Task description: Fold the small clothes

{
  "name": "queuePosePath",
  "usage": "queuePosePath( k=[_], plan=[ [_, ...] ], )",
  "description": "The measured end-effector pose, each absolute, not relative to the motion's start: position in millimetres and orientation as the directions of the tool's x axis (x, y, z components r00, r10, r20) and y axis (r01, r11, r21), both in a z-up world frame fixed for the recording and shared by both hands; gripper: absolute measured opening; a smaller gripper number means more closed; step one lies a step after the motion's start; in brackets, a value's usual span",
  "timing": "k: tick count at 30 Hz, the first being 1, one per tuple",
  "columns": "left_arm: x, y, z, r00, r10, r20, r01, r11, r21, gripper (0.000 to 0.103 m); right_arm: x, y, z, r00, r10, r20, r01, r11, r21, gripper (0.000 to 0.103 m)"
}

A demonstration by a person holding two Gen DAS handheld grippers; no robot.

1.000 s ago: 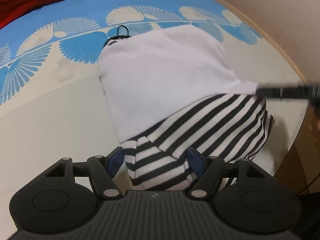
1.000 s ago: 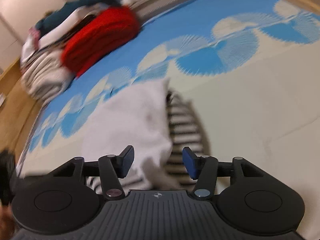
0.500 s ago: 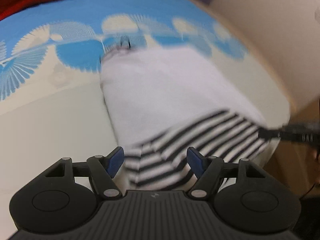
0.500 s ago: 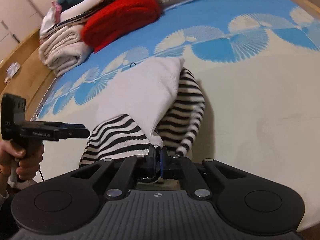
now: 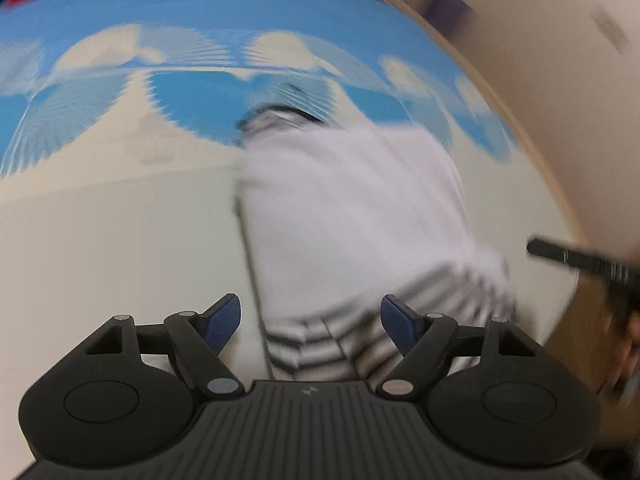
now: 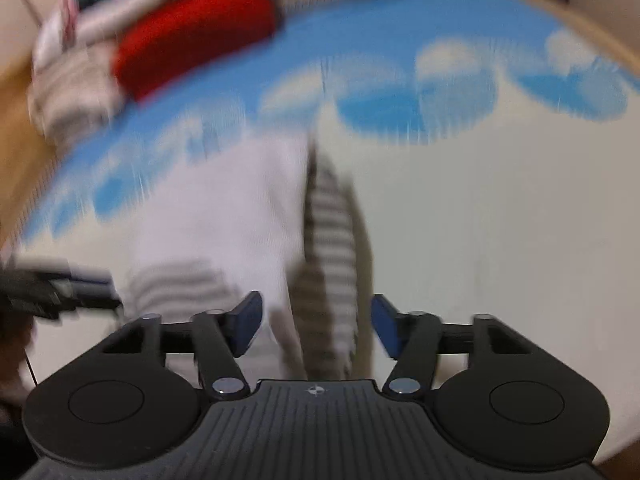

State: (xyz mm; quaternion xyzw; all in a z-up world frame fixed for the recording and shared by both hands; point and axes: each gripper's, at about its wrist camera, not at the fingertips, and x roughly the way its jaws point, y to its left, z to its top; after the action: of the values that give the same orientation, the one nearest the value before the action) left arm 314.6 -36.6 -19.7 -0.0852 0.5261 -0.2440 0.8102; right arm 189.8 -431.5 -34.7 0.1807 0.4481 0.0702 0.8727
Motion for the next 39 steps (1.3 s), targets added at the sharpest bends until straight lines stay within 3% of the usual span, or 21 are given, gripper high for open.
queuePosePath(
  k=[4,9,14,16,18,21,22,23,24,25,26,32,39],
  plan=[
    [342.2,-20.9,-32.9,0.334,-0.529,-0.780,0.112,0.844,-0.524,0.084,222.7,-430.5,-47.6,0.666,0.301,-0.683,0.111,0.865,0.489,0.069],
    [381.0,-10.7,-55.5,0.315,-0.578,-0.753,-0.037,0.785,-0.619,0.086,277.1,-413.4,-81.0,0.629,0.316,-0.710,0.218,0.805,0.552,0.078],
    [413.8,-11.6,-82.2,0.291,-0.614,-0.734,-0.098,0.744,-0.661,0.091,296.2,-411.5,-117.1,0.546,0.284,-0.788,0.317,0.801,0.508,0.077],
    [421.7,-19.5,-91.3,0.278,-0.648,-0.709,-0.103,0.714,-0.693,0.091,298.0,-414.4,-122.7,0.550,0.289,-0.784,0.337,0.782,0.525,0.068],
    [428.1,-26.5,-102.5,0.260,-0.678,-0.687,-0.109,0.686,-0.719,0.091,298.6,-415.8,-126.4,0.557,0.293,-0.777,0.350,0.766,0.540,0.044],
    [436.1,-33.0,-117.3,0.251,-0.693,-0.676,-0.132,0.667,-0.733,0.091,302.5,-412.4,-128.4,0.572,0.271,-0.774,0.375,0.753,0.541,0.022],
    [437.2,-34.1,-118.0,0.256,-0.695,-0.672,-0.130,0.664,-0.736,0.086,304.4,-409.2,-126.9,0.575,0.254,-0.778,0.375,0.763,0.527,0.020],
    [438.5,-35.5,-116.1,0.260,-0.687,-0.679,-0.123,0.674,-0.729,0.074,306.4,-406.7,-126.0,0.578,0.241,-0.780,0.374,0.771,0.515,0.016],
    [438.6,-36.0,-111.6,0.265,-0.673,-0.690,-0.110,0.690,-0.715,0.067,308.2,-404.9,-125.3,0.579,0.233,-0.781,0.372,0.777,0.508,0.013],
    [439.5,-36.3,-105.4,0.272,-0.663,-0.697,-0.090,0.704,-0.705,0.049,311.3,-403.4,-123.6,0.581,0.222,-0.783,0.374,0.782,0.499,0.012],
    [440.6,-35.5,-96.8,0.284,-0.657,-0.698,-0.062,0.714,-0.697,0.040,313.5,-402.1,-121.6,0.587,0.212,-0.781,0.377,0.782,0.496,0.011],
    [448.4,-13.0,-30.5,0.488,-0.569,-0.661,0.140,0.799,-0.585,0.037,336.3,-385.7,-94.3,0.682,0.189,-0.707,0.329,0.784,0.527,0.009],
    [464.9,36.5,-7.1,0.645,-0.479,-0.596,0.137,0.839,-0.526,0.043,369.9,-339.5,-64.9,0.770,0.244,-0.589,0.164,0.817,0.552,0.005]
  ],
)
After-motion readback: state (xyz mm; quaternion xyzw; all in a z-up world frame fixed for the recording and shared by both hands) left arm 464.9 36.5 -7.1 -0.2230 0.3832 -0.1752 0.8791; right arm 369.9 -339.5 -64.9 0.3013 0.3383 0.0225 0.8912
